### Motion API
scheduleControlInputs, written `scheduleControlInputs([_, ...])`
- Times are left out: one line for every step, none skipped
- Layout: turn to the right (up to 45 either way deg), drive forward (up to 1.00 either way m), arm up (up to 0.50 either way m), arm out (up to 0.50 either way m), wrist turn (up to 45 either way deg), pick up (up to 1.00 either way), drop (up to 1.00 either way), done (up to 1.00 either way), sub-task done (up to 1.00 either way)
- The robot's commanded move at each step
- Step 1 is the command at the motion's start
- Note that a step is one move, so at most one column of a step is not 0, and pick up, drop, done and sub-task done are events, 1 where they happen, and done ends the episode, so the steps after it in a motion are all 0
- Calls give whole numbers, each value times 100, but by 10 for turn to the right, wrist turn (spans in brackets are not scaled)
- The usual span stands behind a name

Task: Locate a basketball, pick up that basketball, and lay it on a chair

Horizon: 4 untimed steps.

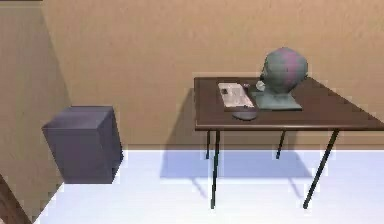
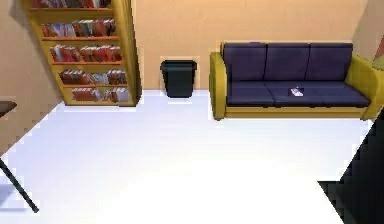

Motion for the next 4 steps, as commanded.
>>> scheduleControlInputs([-450,0,0,0,0,0,0,0,0])
scheduleControlInputs([-270,0,0,0,0,0,0,0,0])
scheduleControlInputs([0,95,0,0,0,0,0,0,0])
scheduleControlInputs([-120,0,0,0,0,0,0,0,0])
